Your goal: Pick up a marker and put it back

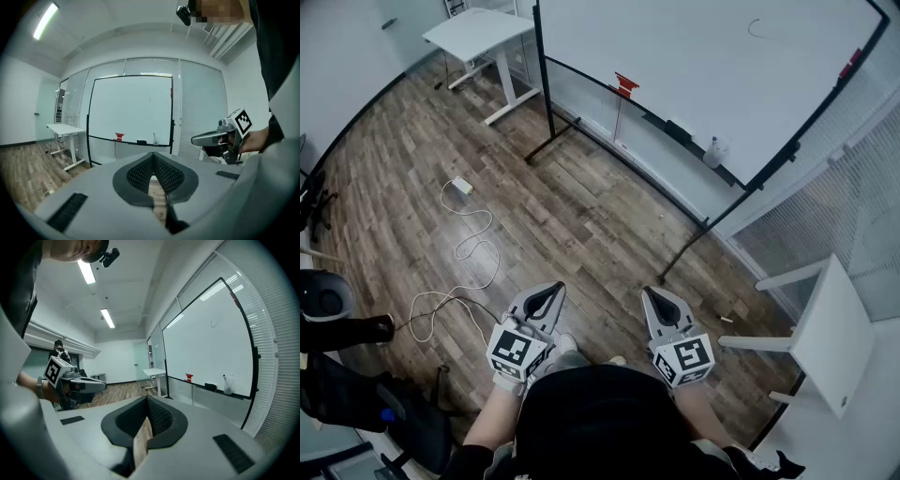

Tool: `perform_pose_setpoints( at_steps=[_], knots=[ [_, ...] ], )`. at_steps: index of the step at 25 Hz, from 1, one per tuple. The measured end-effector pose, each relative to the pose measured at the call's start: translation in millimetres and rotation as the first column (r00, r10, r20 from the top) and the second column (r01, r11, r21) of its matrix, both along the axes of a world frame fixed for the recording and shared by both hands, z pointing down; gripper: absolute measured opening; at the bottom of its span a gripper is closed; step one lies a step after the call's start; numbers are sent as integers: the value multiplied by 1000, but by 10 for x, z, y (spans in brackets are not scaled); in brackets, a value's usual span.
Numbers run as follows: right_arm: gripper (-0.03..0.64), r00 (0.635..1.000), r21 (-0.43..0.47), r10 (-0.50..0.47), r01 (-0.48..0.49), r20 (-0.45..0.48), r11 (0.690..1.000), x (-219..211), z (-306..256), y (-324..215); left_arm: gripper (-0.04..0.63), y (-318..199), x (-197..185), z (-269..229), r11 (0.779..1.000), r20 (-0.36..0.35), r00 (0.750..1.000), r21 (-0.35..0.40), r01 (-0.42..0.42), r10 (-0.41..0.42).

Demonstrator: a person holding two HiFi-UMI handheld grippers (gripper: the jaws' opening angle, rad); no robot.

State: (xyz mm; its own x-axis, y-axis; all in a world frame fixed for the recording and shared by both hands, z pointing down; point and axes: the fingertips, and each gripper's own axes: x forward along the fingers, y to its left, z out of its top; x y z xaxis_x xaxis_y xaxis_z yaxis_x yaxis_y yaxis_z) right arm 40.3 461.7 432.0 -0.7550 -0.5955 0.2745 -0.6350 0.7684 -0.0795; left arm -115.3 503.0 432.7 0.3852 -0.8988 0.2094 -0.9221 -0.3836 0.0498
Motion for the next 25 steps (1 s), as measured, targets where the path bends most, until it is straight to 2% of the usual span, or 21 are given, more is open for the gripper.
perform_pose_setpoints(
  at_steps=[3, 7, 15, 20, 25],
  knots=[
    [28, 1000, -20, 23, -23, -11, 1000, -147, 37, 4, 20, 22, -134, 115, 999, -11, 999, -15, -40, 40],
    [28, 1000, -25, 24, -25, -16, 999, -392, 61, -75, 20, -16, -371, 188, 998, -38, 998, -29, -53, 52],
    [29, 991, -31, 130, -131, -18, 991, -576, 186, -580, 20, -365, -814, 312, 996, -72, 995, -52, -69, 65],
    [29, 986, -27, 162, -163, -27, 986, -472, 266, -1160, 20, -875, -827, 450, 993, -66, 995, -79, -84, 79],
    [29, 986, -29, 169, -169, -7, 985, -245, 355, -2028, 20, -1687, -617, 498, 994, -70, 996, -85, -69, 63]
  ],
)
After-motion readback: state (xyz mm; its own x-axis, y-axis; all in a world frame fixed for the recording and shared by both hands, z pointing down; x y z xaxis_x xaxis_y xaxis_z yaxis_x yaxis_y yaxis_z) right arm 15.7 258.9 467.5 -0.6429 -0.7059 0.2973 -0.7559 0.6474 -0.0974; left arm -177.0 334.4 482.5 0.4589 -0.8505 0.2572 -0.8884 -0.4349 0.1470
